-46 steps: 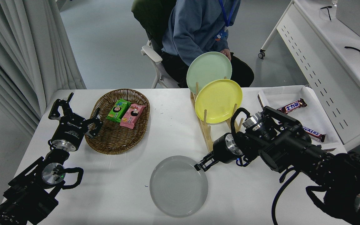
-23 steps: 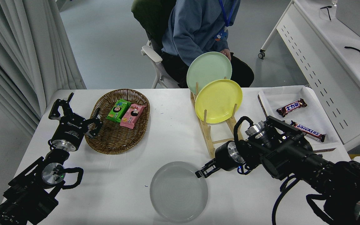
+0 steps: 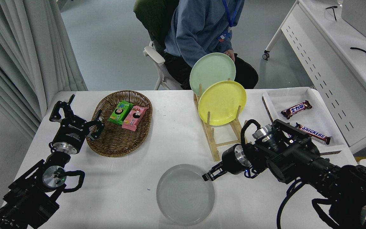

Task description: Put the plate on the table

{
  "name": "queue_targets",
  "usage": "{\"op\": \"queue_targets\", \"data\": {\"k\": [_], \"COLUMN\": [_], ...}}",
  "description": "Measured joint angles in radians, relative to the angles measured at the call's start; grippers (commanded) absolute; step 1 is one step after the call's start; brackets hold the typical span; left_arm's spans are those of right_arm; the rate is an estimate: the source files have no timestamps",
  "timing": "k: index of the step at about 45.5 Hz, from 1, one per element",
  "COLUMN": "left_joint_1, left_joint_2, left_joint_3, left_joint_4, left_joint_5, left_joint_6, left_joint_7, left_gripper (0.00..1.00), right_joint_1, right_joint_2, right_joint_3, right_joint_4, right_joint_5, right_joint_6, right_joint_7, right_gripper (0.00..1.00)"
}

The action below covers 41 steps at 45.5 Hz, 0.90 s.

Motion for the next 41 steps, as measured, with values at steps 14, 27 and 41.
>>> {"op": "queue_targets", "data": {"k": [14, 27, 41], "left_joint_1": [0.000, 0.000, 0.000], "left_joint_2": [0.000, 0.000, 0.000], "left_joint_3": [0.000, 0.000, 0.000], "left_joint_4": [-0.001, -0.001, -0.001], "left_joint_5": [0.000, 0.000, 0.000], "left_joint_6": [0.000, 0.000, 0.000], "left_joint_7": [0.000, 0.000, 0.000], "left_gripper": [1.00, 1.00, 1.00], "right_joint_1": [-0.001, -0.001, -0.001], "right_joint_2": [0.000, 0.000, 0.000], "right_joint_3": [0.001, 0.002, 0.007], "right_joint_4": [-0.003, -0.005, -0.006], "right_joint_5": [-0.004, -0.005, -0.005], "right_joint_6": [0.009, 0.018, 0.022], "right_joint_7": [0.003, 0.005, 0.006], "right_gripper": [0.00, 0.00, 0.72]}}
